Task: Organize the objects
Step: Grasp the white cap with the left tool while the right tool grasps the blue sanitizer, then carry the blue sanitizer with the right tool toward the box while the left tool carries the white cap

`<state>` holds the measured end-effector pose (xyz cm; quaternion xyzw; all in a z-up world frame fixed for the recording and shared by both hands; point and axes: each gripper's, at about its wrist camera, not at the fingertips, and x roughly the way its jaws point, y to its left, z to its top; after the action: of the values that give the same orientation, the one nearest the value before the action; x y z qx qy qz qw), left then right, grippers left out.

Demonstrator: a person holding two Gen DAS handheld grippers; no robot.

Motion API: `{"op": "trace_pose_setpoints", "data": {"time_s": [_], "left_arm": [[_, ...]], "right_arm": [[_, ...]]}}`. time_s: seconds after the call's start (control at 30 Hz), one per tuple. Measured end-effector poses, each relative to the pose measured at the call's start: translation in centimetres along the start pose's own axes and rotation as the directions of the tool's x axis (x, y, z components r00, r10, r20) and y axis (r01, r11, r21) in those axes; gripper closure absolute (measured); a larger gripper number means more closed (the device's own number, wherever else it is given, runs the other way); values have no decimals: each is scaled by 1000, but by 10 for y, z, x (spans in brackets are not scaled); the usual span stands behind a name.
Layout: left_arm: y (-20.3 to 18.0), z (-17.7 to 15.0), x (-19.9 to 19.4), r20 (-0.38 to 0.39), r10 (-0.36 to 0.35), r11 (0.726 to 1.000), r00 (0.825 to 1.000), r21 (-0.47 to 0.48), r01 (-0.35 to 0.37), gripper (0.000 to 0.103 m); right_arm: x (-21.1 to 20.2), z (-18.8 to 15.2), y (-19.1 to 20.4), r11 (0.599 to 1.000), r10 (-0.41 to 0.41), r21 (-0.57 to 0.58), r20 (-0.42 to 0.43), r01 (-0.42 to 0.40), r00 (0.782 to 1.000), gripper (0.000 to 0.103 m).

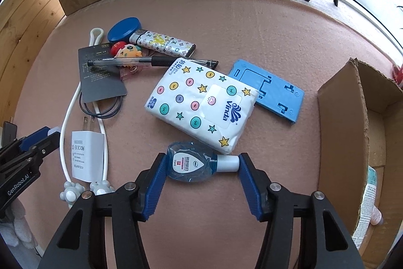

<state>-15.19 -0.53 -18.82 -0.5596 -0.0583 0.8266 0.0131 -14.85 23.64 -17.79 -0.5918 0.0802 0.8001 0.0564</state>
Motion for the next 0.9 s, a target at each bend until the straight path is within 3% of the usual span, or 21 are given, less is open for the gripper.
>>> {"op": "trace_pose_setpoints", "data": {"time_s": [0.23,0.53,0.9], "left_arm": [[0,-6,-5,-2,-22,1000,1000,-16,22,75],[17,-14,-13,-3,-60,997,998,-55,60,75],[41,-14,-31,24,-90,990,996,-106,92,75]], "right_arm": [[-4,-8,-8,1000,25,13,1,-25,1000,50],[-19,-31,-30,994,68,80,16,-69,998,50],[-56,-43,-40,988,94,113,91,-104,991,50]]}}
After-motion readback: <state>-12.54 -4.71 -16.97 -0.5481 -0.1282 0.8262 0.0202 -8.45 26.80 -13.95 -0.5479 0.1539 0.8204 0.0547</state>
